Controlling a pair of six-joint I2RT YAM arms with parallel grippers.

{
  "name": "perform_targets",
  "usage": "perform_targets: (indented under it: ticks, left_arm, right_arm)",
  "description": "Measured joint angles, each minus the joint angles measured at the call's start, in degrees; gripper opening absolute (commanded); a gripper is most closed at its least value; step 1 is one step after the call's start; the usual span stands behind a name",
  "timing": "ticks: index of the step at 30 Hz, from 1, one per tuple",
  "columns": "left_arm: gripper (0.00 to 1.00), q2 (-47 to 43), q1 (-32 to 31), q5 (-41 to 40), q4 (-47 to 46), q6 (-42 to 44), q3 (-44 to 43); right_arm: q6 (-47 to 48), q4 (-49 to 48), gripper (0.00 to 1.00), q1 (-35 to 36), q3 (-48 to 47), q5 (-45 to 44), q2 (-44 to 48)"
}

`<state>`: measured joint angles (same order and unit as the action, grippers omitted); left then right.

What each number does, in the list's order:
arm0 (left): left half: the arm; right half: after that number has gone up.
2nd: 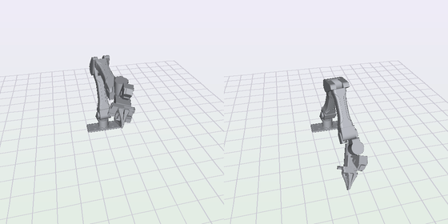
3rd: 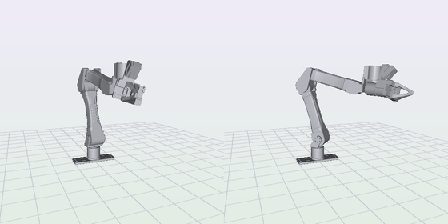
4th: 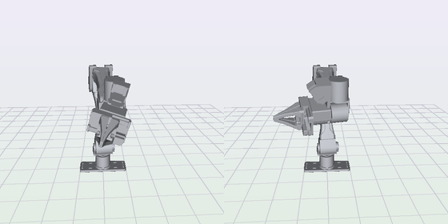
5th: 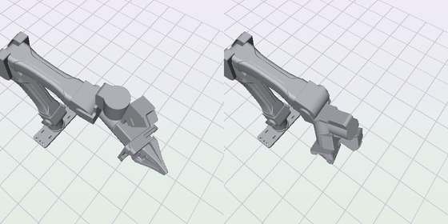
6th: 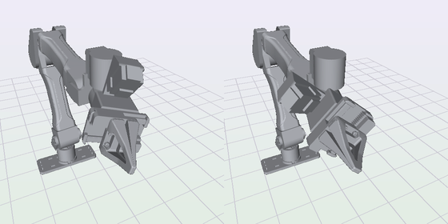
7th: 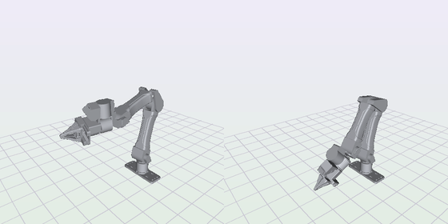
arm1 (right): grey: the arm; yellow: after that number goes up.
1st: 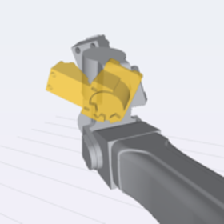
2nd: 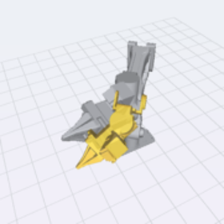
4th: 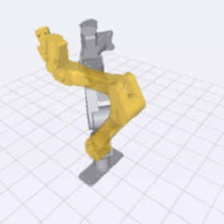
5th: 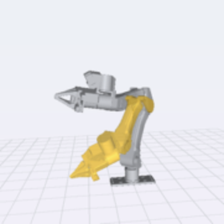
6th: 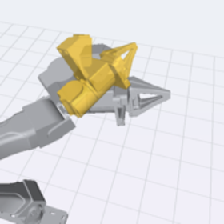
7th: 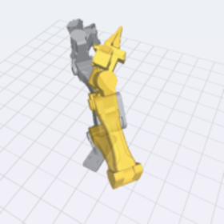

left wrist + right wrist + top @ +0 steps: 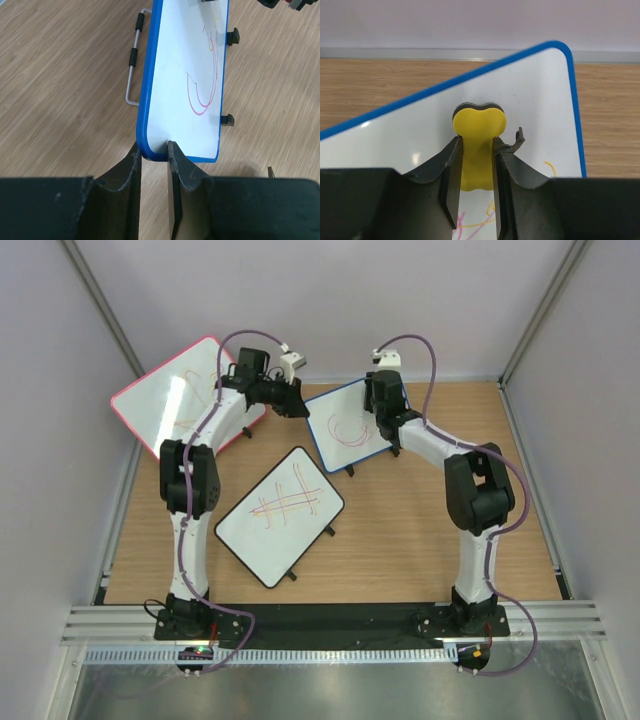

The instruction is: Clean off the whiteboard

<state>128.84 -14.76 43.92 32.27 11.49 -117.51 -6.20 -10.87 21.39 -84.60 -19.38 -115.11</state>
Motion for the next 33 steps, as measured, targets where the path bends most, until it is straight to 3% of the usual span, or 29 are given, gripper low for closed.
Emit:
perform_targets:
  ticks: [6,10,20,26,33]
  left_arm:
    - [0.0,0.0,0.0,0.0,0.0,0.3,0.0]
    - [0.0,0.0,0.0,0.0,0.0,0.5,0.1]
    - [0.0,0.0,0.0,0.2,0.2,0.5,0.4]
    - [0.0,0.0,0.0,0.2,0.2,0.5,0.4]
    - [0.0,0.0,0.2,0.2,0.2,0.6,0.4]
  right_arm:
    - [-0.2,3.0,0.01,0.8,-9.1,0.0,-3.4]
    - [-1.9,3.1,0.01,-1.0,-9.8,0.0,-4.1]
    - [-8.2,-2.2,0.01,-7.6,5.6,-0.6,-0.2]
    - [-12.3,-5.9,0.01,-7.6,14.6,-1.2,2.7]
    - [-13.5,-7.0,0.01,-4.3,15.8,-5.2,3.0]
